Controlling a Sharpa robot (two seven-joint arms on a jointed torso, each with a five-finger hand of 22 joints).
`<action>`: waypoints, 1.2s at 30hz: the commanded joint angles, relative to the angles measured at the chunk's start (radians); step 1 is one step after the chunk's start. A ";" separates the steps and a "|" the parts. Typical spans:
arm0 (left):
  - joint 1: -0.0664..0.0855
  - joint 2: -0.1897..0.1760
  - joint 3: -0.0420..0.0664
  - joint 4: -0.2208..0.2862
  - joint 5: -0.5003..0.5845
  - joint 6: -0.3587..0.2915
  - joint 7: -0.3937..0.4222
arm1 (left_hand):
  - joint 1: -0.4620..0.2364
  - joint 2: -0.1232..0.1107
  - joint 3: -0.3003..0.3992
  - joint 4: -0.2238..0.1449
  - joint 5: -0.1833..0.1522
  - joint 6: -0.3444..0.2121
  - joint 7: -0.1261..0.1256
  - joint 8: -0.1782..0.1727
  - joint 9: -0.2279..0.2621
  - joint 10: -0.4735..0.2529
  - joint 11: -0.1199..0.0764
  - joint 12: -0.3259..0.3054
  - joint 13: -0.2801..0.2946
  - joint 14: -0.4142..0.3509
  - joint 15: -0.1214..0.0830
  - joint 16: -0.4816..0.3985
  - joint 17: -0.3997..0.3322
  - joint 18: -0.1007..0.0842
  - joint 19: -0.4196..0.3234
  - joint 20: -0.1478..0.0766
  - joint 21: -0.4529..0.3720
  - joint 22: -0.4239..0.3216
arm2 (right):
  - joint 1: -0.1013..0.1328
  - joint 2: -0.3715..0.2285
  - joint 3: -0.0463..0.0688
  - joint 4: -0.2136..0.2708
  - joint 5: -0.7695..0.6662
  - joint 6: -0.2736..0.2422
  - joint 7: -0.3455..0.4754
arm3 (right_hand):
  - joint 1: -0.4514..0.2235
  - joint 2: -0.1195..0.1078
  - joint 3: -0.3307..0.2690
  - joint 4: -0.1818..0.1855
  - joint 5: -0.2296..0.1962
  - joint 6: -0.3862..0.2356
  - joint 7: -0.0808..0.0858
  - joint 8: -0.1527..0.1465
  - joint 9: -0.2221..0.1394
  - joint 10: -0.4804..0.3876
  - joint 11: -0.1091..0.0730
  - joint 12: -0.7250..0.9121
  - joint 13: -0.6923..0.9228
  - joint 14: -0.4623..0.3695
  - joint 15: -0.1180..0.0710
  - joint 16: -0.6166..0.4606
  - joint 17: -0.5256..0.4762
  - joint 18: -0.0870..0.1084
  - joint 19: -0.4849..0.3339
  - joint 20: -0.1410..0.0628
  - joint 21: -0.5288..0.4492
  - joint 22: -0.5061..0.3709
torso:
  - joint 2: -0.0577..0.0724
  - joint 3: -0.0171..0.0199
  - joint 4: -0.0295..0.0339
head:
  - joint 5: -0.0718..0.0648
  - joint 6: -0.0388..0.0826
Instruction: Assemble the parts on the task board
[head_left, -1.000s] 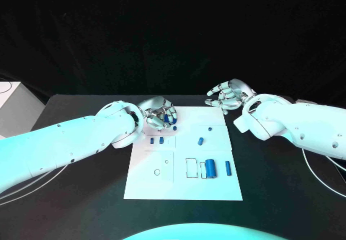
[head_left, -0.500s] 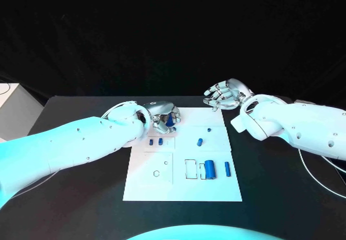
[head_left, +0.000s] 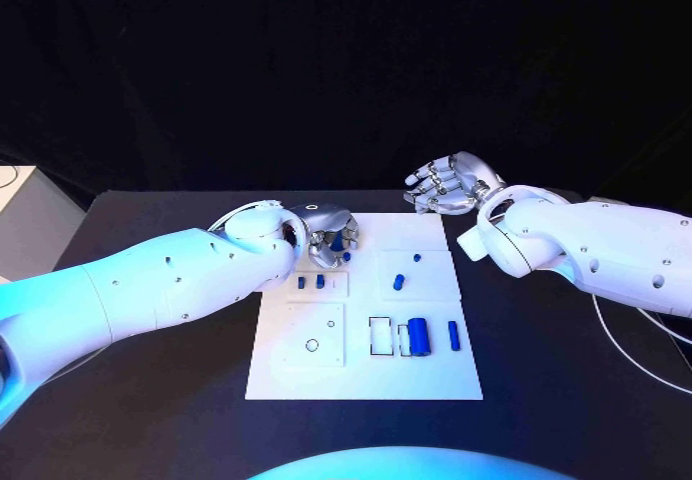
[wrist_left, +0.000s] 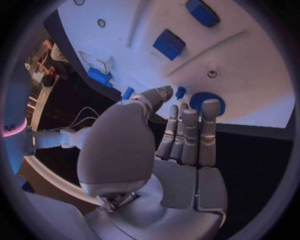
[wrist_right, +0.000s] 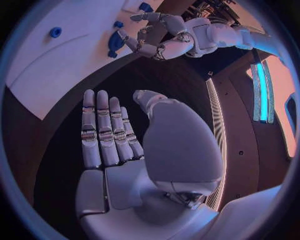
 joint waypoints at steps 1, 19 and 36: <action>0.000 0.009 0.000 -0.010 -0.032 0.034 -0.013 | 0.000 0.014 0.018 -0.003 -0.006 0.017 0.001 -0.009 -0.006 0.022 -0.003 -0.006 -0.010 0.010 -0.001 0.012 0.003 -0.009 0.011 -0.002 0.012 0.014 | 0.000 0.001 0.000 0.000 0.024 -0.002 0.041 | -0.009 -0.003 0.000 -0.006 -0.006 -0.005 0.011 -0.007 -0.002 0.000 0.008 -0.006 -0.011 -0.005 0.004 -0.008 -0.006 0.005 -0.009 -0.001 -0.003 -0.009 | -0.001 -0.0006 0.0005 | -0.001 -0.002; -0.014 0.044 -0.005 -0.054 -0.042 0.056 -0.003 | -0.014 0.026 0.066 -0.017 -0.015 0.061 0.006 -0.037 -0.031 0.084 -0.006 -0.054 -0.061 0.035 0.000 0.050 0.005 -0.016 0.032 -0.002 0.047 0.055 | 0.000 0.003 0.000 0.001 0.030 0.000 0.045 | -0.013 -0.002 0.000 -0.011 -0.006 -0.005 0.014 -0.011 -0.005 0.000 0.011 -0.012 -0.030 -0.004 0.007 -0.020 -0.016 0.005 -0.012 0.002 -0.003 -0.027 | -0.001 -0.0007 0.0011 | -0.005 -0.005; -0.020 0.045 -0.007 -0.052 -0.040 0.045 0.000 | -0.014 0.054 0.070 -0.037 -0.023 0.121 0.009 -0.048 -0.034 0.205 -0.023 -0.068 -0.081 0.113 -0.011 0.123 0.095 -0.037 0.107 -0.008 0.125 0.154 | 0.000 0.005 0.000 -0.001 0.031 0.006 0.044 | -0.016 0.000 -0.001 -0.011 -0.005 -0.004 0.015 -0.012 -0.006 0.000 0.011 -0.013 -0.036 -0.004 0.007 -0.023 -0.019 0.005 -0.013 0.003 -0.003 -0.033 | -0.003 -0.0007 0.0007 | -0.005 -0.010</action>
